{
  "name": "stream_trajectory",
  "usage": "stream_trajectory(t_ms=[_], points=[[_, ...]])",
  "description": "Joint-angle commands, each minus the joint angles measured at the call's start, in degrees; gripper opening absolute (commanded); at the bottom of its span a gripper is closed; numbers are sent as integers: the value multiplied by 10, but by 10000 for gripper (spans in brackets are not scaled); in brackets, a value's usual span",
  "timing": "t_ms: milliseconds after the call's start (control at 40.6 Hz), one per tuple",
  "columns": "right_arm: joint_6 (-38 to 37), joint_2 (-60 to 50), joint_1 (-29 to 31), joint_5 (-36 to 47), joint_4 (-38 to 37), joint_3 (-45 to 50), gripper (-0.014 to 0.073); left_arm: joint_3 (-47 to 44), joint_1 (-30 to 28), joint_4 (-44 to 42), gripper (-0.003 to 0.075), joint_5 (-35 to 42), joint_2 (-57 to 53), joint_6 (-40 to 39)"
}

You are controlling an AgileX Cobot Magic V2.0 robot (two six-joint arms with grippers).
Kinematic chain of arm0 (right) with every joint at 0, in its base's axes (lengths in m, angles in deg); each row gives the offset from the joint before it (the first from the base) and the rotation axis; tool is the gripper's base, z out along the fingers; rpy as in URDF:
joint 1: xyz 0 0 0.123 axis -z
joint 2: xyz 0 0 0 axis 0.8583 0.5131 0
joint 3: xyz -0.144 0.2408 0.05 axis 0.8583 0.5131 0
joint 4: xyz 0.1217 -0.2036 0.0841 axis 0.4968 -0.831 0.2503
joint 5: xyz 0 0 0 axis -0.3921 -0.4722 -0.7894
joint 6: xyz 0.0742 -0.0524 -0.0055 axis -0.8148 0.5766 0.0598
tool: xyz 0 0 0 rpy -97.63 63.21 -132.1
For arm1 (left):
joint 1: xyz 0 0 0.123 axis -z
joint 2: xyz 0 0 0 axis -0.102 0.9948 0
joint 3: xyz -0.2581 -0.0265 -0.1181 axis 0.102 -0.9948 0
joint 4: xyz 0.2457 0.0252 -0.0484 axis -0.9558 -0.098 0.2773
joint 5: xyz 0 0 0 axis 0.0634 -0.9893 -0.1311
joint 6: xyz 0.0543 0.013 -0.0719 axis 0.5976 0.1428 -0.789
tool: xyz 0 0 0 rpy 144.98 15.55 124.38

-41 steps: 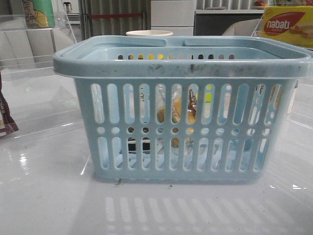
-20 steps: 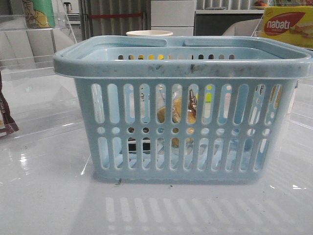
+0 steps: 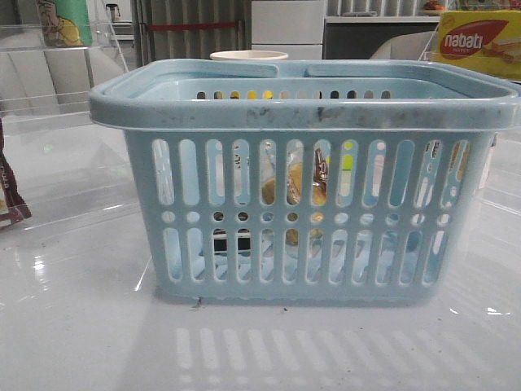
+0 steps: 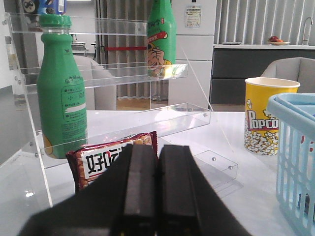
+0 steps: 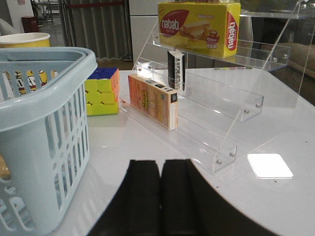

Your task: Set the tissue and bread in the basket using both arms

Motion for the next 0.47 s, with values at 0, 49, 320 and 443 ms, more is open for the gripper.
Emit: stream_trajectory(t_ms=[0,49,320,443], points=[[3,-12,-12,55,0,-3,57,-3,4,0,93,51,-9,-4],[3,-12,-20,55,0,-3,57,-3,4,0,93,51,-9,-4],[3,-12,-41,55,0,-3,57,-3,4,0,93,51,-9,-4],[3,-12,-41,55,0,-3,57,-3,4,0,93,51,-9,-4]])
